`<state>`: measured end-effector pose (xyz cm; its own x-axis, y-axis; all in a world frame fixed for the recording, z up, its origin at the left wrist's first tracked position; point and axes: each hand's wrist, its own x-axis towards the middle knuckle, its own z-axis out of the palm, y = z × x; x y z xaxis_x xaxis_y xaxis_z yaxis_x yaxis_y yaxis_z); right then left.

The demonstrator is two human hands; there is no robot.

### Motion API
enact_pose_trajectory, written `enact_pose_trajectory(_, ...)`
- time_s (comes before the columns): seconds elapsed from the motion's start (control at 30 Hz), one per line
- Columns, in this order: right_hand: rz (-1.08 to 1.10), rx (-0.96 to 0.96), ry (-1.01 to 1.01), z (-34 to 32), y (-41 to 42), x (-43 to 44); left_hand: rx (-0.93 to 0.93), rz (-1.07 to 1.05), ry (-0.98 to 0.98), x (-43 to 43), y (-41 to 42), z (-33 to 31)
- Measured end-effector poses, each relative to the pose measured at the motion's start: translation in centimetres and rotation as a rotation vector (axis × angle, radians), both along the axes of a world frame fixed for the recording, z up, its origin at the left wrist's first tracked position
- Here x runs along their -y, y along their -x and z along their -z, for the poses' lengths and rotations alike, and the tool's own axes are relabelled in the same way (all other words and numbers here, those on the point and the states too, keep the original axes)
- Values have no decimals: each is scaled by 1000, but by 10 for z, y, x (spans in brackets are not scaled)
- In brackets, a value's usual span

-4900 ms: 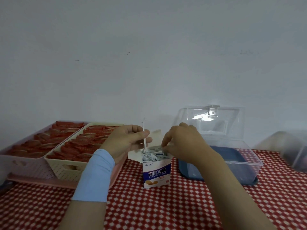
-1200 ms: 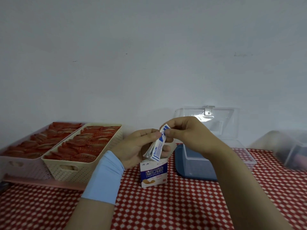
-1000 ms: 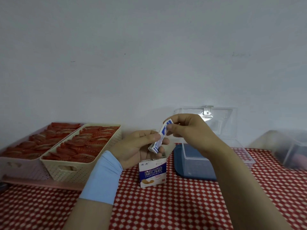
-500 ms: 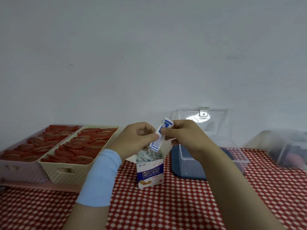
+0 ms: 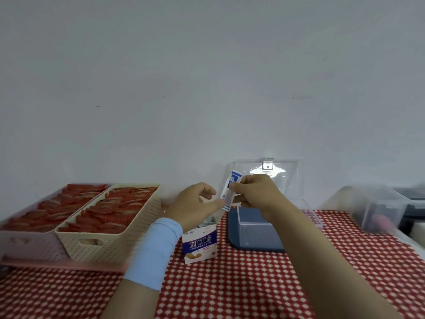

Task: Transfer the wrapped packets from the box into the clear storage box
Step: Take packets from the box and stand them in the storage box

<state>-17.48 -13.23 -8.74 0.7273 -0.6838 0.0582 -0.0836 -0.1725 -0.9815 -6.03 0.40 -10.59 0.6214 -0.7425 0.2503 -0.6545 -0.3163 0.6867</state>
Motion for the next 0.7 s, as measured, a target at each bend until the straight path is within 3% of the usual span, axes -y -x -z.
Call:
enact_pose_trajectory(0.1,38,-46,25,5,2,7,294,23,-396,-1,1,8)
enact_pose_trajectory(0.17,38,-64,22,10,1,8,367,15,-504,3,0,19)
enact_pose_trajectory(0.37,34,-80,37,27,-11,2,437,-25,-338,15,-11,36)
enact_pose_trajectory(0.7,141,-106,145,21,-11,35,476,-22,-402,37,-38,34)
